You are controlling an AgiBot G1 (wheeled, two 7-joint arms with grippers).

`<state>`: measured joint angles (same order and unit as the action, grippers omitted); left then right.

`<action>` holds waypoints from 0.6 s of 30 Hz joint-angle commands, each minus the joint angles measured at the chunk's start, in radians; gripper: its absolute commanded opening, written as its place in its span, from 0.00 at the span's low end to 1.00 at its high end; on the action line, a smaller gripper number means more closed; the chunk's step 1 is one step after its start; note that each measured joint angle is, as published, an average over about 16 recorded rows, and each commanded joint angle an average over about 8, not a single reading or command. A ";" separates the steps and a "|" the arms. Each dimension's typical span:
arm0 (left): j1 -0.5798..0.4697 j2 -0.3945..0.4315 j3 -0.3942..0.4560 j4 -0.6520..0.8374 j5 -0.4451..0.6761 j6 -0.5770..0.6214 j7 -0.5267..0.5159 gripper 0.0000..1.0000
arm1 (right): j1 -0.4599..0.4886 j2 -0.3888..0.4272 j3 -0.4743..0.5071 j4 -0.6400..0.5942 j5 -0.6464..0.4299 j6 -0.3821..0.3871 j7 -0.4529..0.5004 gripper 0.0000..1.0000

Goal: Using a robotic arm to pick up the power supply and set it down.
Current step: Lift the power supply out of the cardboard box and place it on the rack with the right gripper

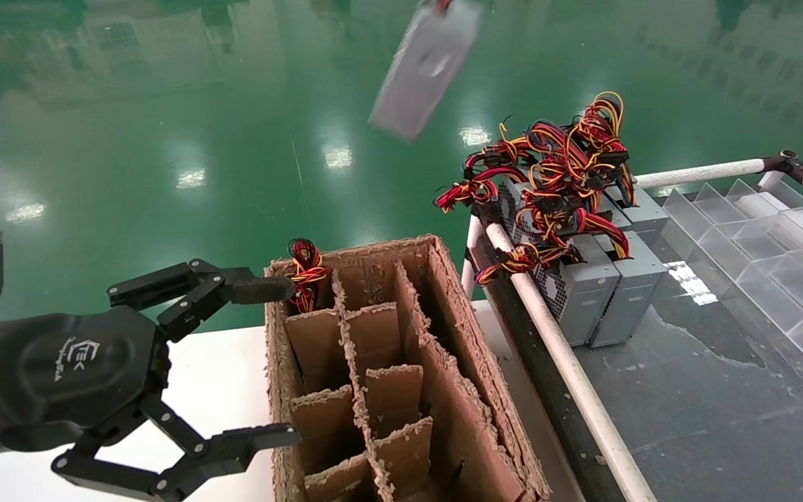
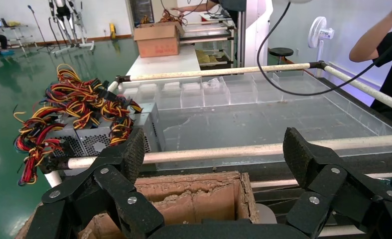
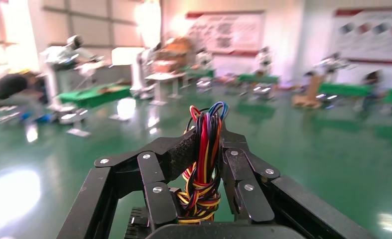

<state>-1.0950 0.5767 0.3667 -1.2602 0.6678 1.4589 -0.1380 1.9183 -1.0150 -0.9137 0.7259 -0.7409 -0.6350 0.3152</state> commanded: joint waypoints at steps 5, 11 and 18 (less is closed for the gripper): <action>0.000 0.000 0.000 0.000 0.000 0.000 0.000 1.00 | 0.042 0.098 0.030 0.003 -0.007 0.053 -0.005 0.00; 0.000 0.000 0.000 0.000 0.000 0.000 0.000 1.00 | 0.038 0.244 0.030 0.034 -0.026 0.082 0.026 0.00; 0.000 0.000 0.000 0.000 0.000 0.000 0.000 1.00 | 0.002 0.431 -0.012 0.090 -0.056 0.065 0.120 0.00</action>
<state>-1.0951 0.5767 0.3668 -1.2602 0.6678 1.4589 -0.1379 1.9151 -0.5858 -0.9288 0.8320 -0.7966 -0.5697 0.4381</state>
